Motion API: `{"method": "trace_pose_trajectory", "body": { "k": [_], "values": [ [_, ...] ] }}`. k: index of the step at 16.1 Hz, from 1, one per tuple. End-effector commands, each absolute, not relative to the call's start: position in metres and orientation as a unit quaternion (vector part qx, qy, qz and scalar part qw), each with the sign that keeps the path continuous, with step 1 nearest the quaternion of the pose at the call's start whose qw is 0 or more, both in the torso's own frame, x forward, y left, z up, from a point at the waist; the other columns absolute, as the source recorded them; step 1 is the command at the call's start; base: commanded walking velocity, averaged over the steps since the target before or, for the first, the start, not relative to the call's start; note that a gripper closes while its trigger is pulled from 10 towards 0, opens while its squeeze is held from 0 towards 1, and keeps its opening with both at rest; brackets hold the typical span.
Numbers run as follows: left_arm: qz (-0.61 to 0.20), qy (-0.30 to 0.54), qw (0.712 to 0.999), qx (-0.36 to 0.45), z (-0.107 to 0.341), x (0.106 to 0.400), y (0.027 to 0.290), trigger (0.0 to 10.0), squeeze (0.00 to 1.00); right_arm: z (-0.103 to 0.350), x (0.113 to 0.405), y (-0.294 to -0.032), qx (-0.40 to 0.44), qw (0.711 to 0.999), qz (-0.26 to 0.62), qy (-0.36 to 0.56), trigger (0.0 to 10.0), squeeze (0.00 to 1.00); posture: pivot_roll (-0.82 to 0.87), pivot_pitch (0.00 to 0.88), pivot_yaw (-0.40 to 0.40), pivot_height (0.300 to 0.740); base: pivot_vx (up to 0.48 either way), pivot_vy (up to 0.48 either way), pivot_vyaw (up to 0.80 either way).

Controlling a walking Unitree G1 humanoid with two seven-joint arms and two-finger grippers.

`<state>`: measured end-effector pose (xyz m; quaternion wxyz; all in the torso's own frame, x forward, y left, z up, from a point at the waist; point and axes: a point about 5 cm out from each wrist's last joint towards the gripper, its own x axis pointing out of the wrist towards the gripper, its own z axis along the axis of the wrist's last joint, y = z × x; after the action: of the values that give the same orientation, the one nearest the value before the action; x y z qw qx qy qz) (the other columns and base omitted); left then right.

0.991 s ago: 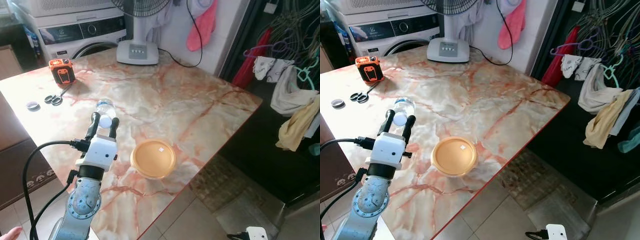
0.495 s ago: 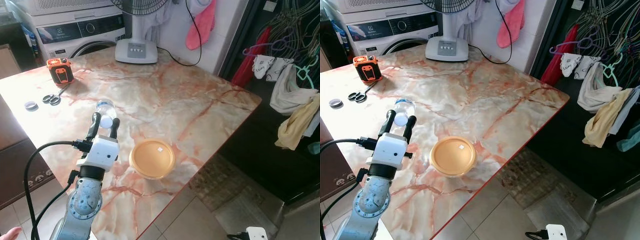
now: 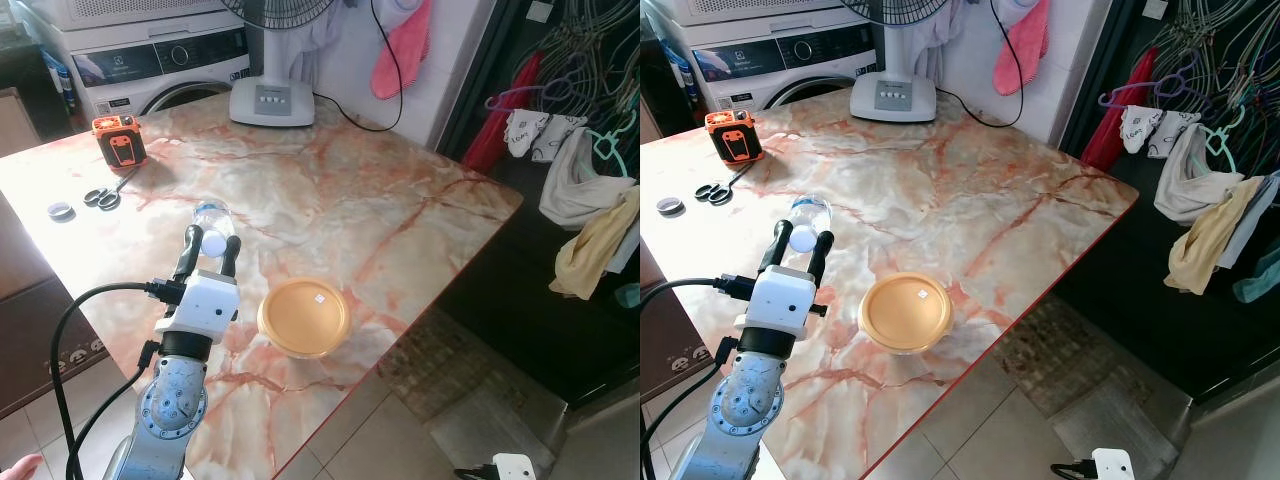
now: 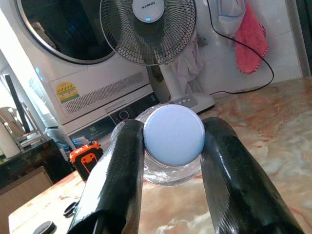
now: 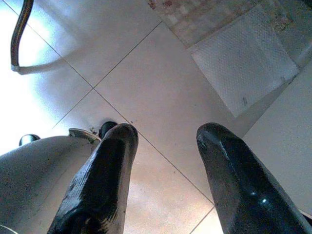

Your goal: Restocking fridge

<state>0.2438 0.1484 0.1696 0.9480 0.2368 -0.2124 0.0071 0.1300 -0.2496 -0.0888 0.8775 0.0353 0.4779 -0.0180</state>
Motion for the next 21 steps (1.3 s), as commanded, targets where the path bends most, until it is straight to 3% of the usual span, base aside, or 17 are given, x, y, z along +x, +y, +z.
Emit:
{"method": "trace_pose_trajectory", "body": {
  "k": [1, 4, 21],
  "values": [
    [0.009, -0.223, 0.945, 0.238, 0.1736, 0.2425, 0.1476, 10.0, 0.0, -0.0871, 0.1291, -0.2563, 0.032, 0.878, -0.026, 0.477, 10.0, 0.0, 0.09, 0.045, -0.12, 0.74, 0.0, 0.0, 0.0],
    [0.01, -0.223, 0.945, 0.239, 0.1734, 0.2421, 0.148, 10.0, 0.0, -0.087, 0.1292, -0.2562, 0.031, 0.878, -0.026, 0.477, 10.0, 0.0, 0.09, 0.046, -0.121, 0.74, 0.0, 0.0, 0.0],
    [0.006, -0.216, 0.947, 0.238, 0.1699, 0.2436, 0.1466, 10.0, 0.0, -0.0868, 0.13, -0.2559, 0.031, 0.879, -0.026, 0.475, 10.0, 0.0, 0.09, 0.039, -0.118, 0.74, -0.287, 0.0, 0.0]
  ]
}}
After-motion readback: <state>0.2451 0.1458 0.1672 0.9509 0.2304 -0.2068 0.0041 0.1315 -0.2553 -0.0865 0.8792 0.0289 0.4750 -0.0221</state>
